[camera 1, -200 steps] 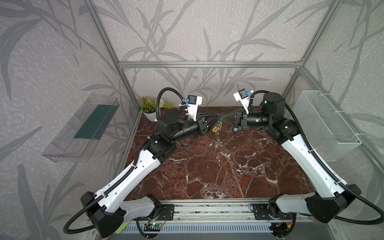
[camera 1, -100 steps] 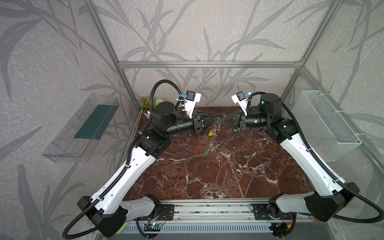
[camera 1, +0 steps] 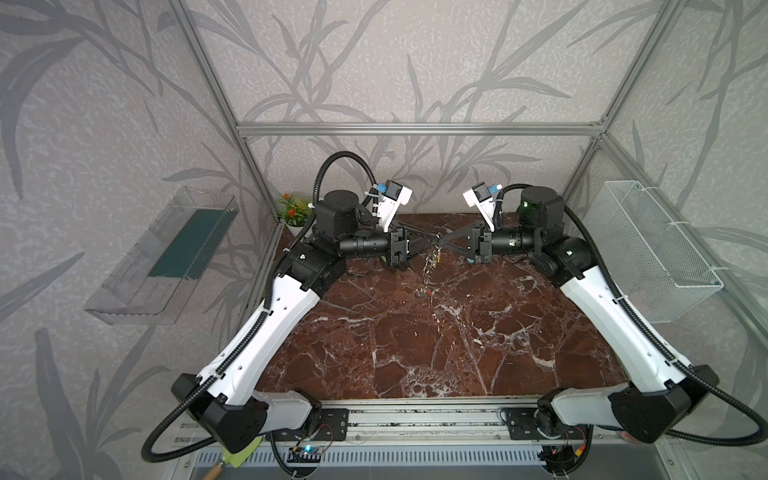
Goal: Put the keys on the keyring
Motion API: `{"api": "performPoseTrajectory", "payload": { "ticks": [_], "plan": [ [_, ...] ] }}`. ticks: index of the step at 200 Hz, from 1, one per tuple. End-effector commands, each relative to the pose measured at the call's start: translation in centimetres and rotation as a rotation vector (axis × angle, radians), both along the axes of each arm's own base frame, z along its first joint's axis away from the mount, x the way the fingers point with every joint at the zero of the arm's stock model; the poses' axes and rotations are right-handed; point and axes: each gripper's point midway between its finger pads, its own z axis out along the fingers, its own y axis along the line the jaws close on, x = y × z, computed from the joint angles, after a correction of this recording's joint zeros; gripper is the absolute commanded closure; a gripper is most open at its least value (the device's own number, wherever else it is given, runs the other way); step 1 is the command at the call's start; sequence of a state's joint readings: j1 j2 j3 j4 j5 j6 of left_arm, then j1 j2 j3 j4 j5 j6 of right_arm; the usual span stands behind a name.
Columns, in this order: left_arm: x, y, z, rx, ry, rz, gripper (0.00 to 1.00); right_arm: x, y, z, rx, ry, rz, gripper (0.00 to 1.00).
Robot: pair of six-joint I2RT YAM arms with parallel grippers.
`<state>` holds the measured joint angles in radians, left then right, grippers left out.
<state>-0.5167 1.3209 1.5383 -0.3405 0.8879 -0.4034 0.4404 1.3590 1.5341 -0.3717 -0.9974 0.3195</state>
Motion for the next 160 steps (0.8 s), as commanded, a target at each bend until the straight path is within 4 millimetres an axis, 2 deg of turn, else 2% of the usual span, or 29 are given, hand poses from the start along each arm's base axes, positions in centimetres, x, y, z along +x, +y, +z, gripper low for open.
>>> {"api": "performPoseTrajectory", "payload": {
  "ticks": [1,44,53,62,96,128,160],
  "plan": [
    [-1.4,-0.1,1.2,-0.012,-0.04,-0.063,0.64,-0.6,0.1,1.8,0.029,-0.059,0.031,1.0],
    [-1.0,-0.3,1.1,-0.014,-0.032,-0.061,0.83,-0.6,0.2,1.8,0.03,-0.058,0.036,1.0],
    [-1.0,-0.4,1.0,-0.016,-0.03,-0.062,0.89,-0.6,0.2,1.7,0.03,-0.057,0.035,1.0],
    [-0.9,-0.4,1.1,-0.019,-0.03,-0.06,1.0,-0.6,0.2,1.8,0.031,-0.058,0.036,1.0],
    [-0.3,0.2,1.3,-0.038,-0.036,0.012,1.0,-0.2,0.1,1.5,0.022,-0.051,0.011,1.0],
    [-0.4,0.8,2.3,-0.1,-0.048,0.051,1.0,-0.2,0.0,0.7,0.02,-0.024,0.016,0.84],
    [-0.4,1.2,2.9,-0.138,-0.063,0.085,1.0,-0.2,0.2,0.6,0.038,-0.007,0.03,0.84]
  ]
}}
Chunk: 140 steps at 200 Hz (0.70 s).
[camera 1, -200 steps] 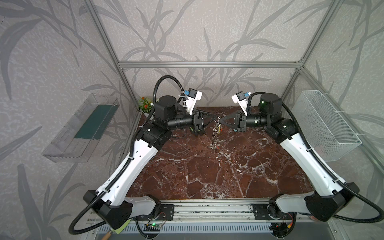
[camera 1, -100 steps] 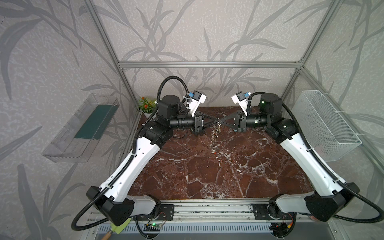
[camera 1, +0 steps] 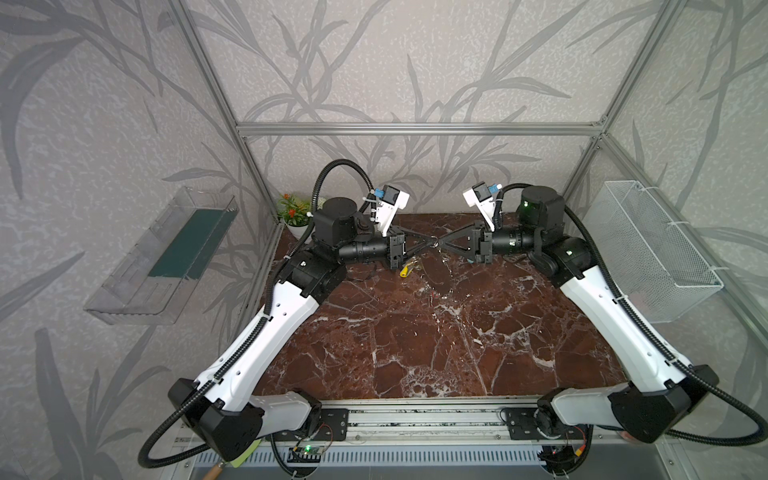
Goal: Put the keys on the keyring
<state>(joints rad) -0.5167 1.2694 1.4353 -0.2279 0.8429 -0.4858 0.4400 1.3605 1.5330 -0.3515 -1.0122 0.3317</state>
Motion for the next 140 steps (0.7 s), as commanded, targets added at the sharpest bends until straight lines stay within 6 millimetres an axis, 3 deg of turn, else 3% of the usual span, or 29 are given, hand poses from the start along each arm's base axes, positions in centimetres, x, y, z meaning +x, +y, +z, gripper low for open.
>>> {"api": "performPoseTrajectory", "payload": {
  "ticks": [1,29,76,140],
  "plan": [
    [-0.7,0.7,3.4,-0.094,-0.088,0.035,1.0,-0.1,0.1,0.3,0.026,-0.004,0.018,0.84],
    [-0.3,1.0,4.0,-0.135,-0.091,0.063,1.0,-0.1,0.4,0.0,0.029,0.007,0.031,0.86],
    [0.3,1.4,4.0,-0.161,-0.084,0.112,1.0,-0.4,0.7,0.2,0.04,0.004,0.049,1.0],
    [1.2,1.1,3.8,-0.203,-0.064,0.146,1.0,-0.9,1.2,0.4,0.05,-0.004,0.066,1.0]
  ]
}}
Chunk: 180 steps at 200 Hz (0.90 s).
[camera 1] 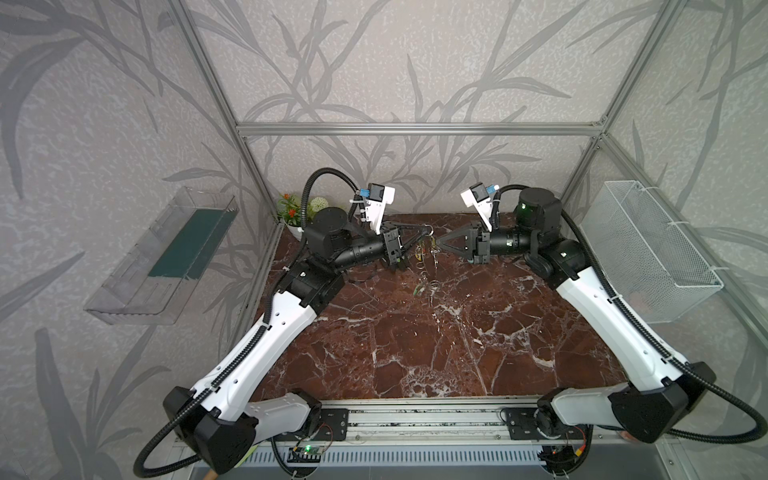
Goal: Put the keys on the keyring
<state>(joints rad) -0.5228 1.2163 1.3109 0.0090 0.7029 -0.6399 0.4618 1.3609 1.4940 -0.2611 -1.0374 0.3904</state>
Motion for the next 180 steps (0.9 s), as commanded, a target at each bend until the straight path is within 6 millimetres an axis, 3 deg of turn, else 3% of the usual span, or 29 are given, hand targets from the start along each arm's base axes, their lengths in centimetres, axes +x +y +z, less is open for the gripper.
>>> {"api": "performPoseTrajectory", "payload": {
  "ticks": [1,26,38,83,127,180],
  "plan": [
    [-0.4,0.2,2.6,-0.072,-0.066,0.012,1.0,-0.4,0.4,0.4,0.018,-0.018,0.027,1.0],
    [-0.3,0.2,2.6,-0.074,-0.064,0.016,1.0,-0.4,0.2,0.3,0.004,-0.036,0.011,1.0],
    [-0.4,0.3,2.6,-0.069,-0.065,0.019,1.0,0.1,-0.3,0.1,-0.012,-0.041,-0.022,0.88],
    [-1.6,0.1,3.0,-0.074,-0.084,-0.032,1.0,2.4,-2.5,0.8,-0.002,-0.042,-0.134,0.72],
    [-2.2,-0.2,3.6,-0.102,-0.106,-0.08,1.0,1.6,-1.6,1.5,0.054,-0.052,-0.057,0.51],
    [-2.6,-0.2,4.5,-0.161,-0.157,-0.091,1.0,0.4,-0.7,2.2,0.109,-0.057,0.022,0.45]
  ]
}}
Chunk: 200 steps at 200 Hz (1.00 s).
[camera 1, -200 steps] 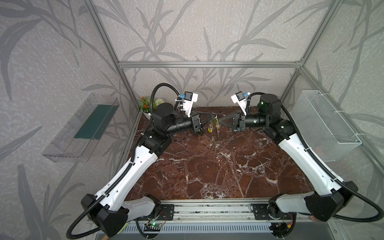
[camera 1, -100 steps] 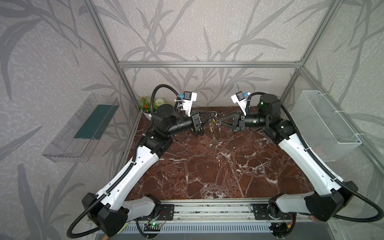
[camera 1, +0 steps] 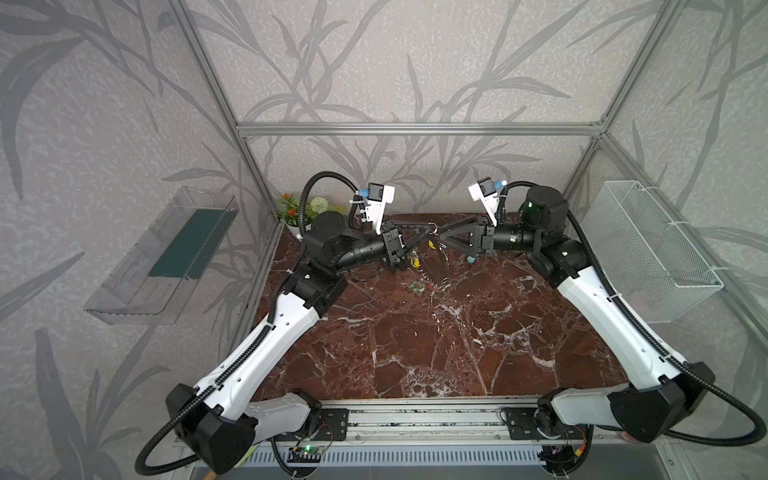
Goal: Put the keys on the keyring
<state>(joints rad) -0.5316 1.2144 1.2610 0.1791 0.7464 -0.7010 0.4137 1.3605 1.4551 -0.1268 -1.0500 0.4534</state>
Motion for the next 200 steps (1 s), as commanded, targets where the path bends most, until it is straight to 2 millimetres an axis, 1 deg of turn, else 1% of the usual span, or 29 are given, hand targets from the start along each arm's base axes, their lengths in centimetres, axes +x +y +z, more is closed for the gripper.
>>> {"api": "performPoseTrajectory", "payload": {
  "ticks": [1,13,28,58,72,91,104,130,166,200],
  "plan": [
    [-1.7,0.4,3.2,-0.084,-0.106,-0.032,1.0,-1.3,0.3,1.5,0.061,-0.035,0.065,0.45],
    [-1.6,0.4,3.3,-0.099,-0.113,-0.029,1.0,-1.5,0.5,1.6,0.066,-0.035,0.079,0.47],
    [-1.5,0.4,3.4,-0.117,-0.124,-0.014,1.0,-1.8,0.8,1.6,0.069,-0.033,0.098,0.54],
    [-1.2,0.5,3.6,-0.153,-0.142,0.01,1.0,-1.9,0.7,1.3,0.068,-0.024,0.105,0.76],
    [-1.0,0.6,3.6,-0.157,-0.147,0.028,1.0,-2.1,0.6,1.3,0.068,-0.024,0.105,0.9],
    [-0.5,0.9,3.6,-0.173,-0.151,0.059,1.0,-2.2,0.5,1.2,0.067,-0.023,0.098,1.0],
    [-0.2,1.0,3.6,-0.187,-0.151,0.078,1.0,-2.3,0.5,1.1,0.064,-0.017,0.094,1.0],
    [0.1,1.2,4.3,-0.232,-0.159,0.082,1.0,-2.6,0.3,0.9,0.064,-0.008,0.095,1.0],
    [0.0,0.4,4.8,-0.263,-0.155,0.022,1.0,-2.8,0.5,1.1,0.079,-0.002,0.122,1.0],
    [-0.6,-0.9,4.4,-0.233,-0.152,-0.031,1.0,-2.6,0.8,1.4,0.081,-0.003,0.141,1.0]
  ]
}}
